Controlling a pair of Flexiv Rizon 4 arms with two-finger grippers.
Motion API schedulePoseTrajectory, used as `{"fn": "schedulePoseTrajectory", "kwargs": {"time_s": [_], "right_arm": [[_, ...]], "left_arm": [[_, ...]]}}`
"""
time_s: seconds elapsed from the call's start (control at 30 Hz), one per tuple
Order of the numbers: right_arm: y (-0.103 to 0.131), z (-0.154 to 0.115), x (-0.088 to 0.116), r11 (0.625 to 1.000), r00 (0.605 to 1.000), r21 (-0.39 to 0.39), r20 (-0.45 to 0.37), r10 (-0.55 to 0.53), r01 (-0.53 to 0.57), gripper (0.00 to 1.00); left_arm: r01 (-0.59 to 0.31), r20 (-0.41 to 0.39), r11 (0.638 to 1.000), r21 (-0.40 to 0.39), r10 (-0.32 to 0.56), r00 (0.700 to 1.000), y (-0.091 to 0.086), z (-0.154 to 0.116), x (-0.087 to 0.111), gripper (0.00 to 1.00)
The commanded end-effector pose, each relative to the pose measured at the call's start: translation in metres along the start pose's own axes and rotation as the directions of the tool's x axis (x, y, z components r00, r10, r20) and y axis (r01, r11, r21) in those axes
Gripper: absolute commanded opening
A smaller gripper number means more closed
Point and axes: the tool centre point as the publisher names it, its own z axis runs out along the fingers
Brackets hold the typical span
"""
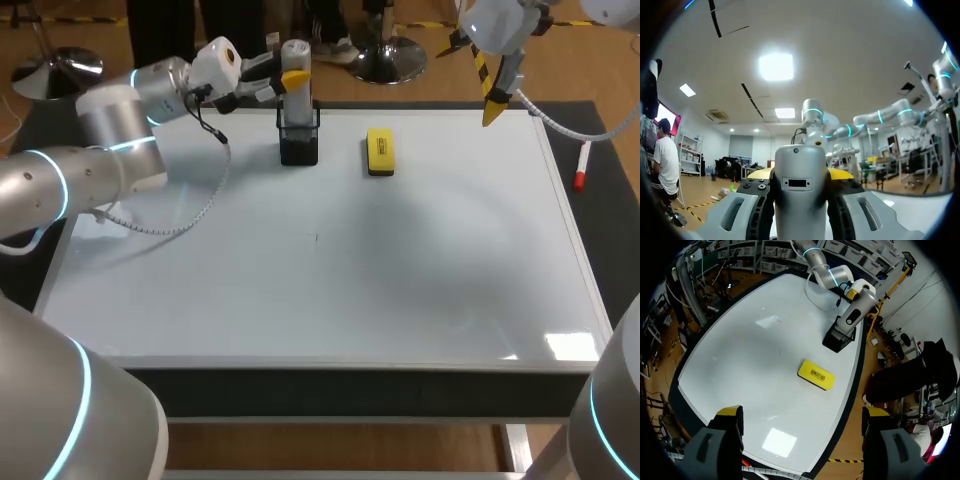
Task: Pick up the inspection probe, press it on each red-marked spot on the whiteboard one by one, put down the probe, pick up the eraser, and wipe off all the red marks.
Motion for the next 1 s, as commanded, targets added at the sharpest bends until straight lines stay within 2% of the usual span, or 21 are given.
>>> {"fn": "schedulePoseTrajectory", "kwargs": {"time_s": [0.03,0.63,1.0], "right_arm": [[0.0,-0.001,0.0,1.0,1.0,0.003,-0.004,-0.001,0.001,1.0],[0.0,-0.001,0.0,1.0,1.0,0.003,-0.004,-0.001,0.001,1.0],[0.0,-0.001,0.0,1.0,1.0,0.003,-0.004,-0.001,0.001,1.0]], "left_arm": [[0.003,-0.011,1.0,0.015,-0.003,1.0,0.007,-0.003,-0.002,0.0],[0.032,-0.016,0.999,0.017,-0.032,0.999,0.024,-0.009,-0.002,0.0],[-0.002,-0.039,1.0,0.017,0.003,0.999,0.028,-0.009,-0.004,0.0]]}}
